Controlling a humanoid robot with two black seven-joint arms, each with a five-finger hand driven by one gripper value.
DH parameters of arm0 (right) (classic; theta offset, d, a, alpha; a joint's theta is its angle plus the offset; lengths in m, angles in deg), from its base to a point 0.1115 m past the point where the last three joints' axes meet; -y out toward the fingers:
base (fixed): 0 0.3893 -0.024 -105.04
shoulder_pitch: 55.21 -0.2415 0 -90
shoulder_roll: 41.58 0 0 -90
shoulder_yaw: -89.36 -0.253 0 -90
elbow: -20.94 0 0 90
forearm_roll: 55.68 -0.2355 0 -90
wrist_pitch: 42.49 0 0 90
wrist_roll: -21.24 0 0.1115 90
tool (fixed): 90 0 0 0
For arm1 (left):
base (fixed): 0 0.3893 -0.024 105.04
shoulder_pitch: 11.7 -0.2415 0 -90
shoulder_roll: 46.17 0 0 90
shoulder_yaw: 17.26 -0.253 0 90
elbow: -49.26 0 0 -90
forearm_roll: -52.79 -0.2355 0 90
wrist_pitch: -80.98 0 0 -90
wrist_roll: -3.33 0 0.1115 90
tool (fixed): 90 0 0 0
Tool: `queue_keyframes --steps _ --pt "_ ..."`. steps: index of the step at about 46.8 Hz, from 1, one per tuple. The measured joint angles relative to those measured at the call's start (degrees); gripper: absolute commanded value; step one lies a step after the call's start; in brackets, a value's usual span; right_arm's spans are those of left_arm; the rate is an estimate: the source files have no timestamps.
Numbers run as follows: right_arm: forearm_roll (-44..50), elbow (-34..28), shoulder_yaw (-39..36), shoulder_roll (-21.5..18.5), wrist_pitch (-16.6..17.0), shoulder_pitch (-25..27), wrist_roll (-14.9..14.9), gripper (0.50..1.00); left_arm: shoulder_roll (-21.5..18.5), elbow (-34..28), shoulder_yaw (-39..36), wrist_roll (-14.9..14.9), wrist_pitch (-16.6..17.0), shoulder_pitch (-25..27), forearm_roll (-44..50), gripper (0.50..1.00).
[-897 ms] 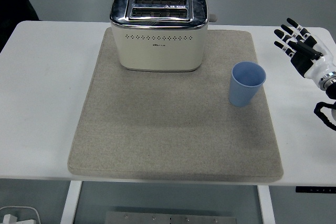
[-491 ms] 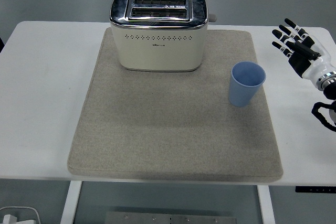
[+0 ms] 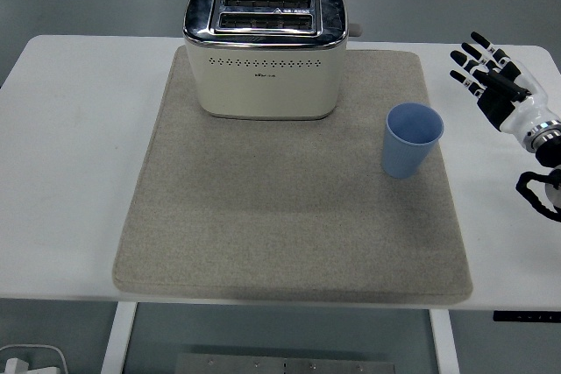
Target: Put the water cup in front of the bread machine
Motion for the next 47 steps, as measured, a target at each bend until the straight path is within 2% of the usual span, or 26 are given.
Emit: queue_keyframes --steps 10,18,37,40,47 --pt "0.0 0.0 0.0 -2.0 -0.3 0.0 0.0 0.946 0.0 0.0 0.0 0.0 0.0 0.0 0.0 0.999" --pt "0.0 0.0 0.0 -2.1 -1.3 0.0 0.0 0.946 0.0 0.1 0.0 0.0 0.0 0.0 0.0 0.999" --pt "-0.1 0.0 0.0 1.9 -1.7 -0.2 0.5 0.946 0.0 0.1 0.0 0.0 0.0 0.0 0.0 0.999" --pt "0.4 0.0 0.0 2.4 -1.7 -0.2 1.4 0.946 0.0 0.1 0.0 0.0 0.0 0.0 0.0 0.999" --pt "1.0 1.1 1.0 4.8 -1.5 0.3 5.5 0.946 0.0 0.1 0.0 0.0 0.0 0.0 0.0 0.999"
